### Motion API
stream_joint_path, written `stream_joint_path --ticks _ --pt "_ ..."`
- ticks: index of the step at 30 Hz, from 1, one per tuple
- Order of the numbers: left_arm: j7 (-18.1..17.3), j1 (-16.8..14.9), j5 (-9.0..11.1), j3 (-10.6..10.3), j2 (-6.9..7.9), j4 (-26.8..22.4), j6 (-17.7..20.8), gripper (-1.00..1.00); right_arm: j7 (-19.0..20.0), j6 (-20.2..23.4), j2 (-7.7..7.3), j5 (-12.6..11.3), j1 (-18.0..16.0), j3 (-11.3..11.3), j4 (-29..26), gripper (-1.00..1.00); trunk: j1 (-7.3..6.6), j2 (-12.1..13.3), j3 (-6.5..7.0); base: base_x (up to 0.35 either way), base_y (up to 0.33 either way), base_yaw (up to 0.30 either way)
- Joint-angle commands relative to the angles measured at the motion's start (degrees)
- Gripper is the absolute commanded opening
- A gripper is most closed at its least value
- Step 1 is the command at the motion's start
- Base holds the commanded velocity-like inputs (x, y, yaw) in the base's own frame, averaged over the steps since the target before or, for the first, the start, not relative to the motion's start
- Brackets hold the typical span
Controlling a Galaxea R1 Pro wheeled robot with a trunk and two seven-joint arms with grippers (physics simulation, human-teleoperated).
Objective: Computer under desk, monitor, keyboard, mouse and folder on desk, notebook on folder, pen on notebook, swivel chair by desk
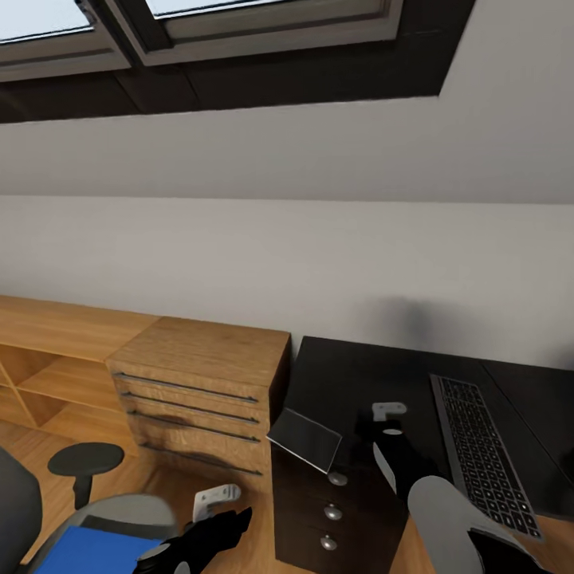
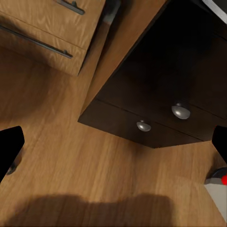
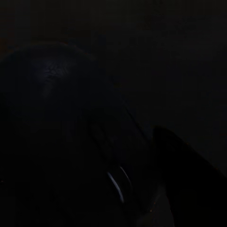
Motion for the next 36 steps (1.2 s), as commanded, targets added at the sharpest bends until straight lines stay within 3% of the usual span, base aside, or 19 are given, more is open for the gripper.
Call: stream_joint_path --ticks 1,9,12,17,33,36 --pt "0.3 0.0 0.6 0.0 0.00 0.0 0.2 1.00 0.0 0.3 0.00 0.3 0.0 -0.2 -0.1 -1.00 0.01 0.0 -0.05 0.052 0.000 0.000" --pt "0.3 0.0 0.5 0.1 0.00 0.1 0.2 1.00 -1.3 0.5 -1.38 0.4 0.0 -0.2 0.1 -1.00 0.01 0.0 -0.05 0.079 0.000 0.000" --pt "0.3 0.0 0.5 0.1 0.00 0.1 0.2 1.00 -3.7 0.5 -1.44 0.4 0.0 -0.2 0.1 -1.00 0.01 0.0 -0.05 0.100 0.000 0.000" --pt "0.3 0.0 0.6 0.2 0.00 0.1 0.2 1.00 -4.2 0.5 -1.45 0.4 0.0 -0.2 0.1 -1.00 0.01 0.0 -0.05 0.012 0.000 0.000" --pt "0.2 0.0 0.7 0.1 -0.09 0.1 0.3 1.00 -4.4 0.5 -1.83 0.4 0.0 -0.2 0.3 -1.00 3.53 -6.5 -2.93 0.001 0.000 0.000" --pt "0.2 0.0 0.7 0.1 -0.09 0.1 0.3 1.00 -4.4 0.5 -1.85 0.4 0.0 -0.2 0.7 -1.00 3.53 -6.5 -2.93 0.000 0.000 0.000"
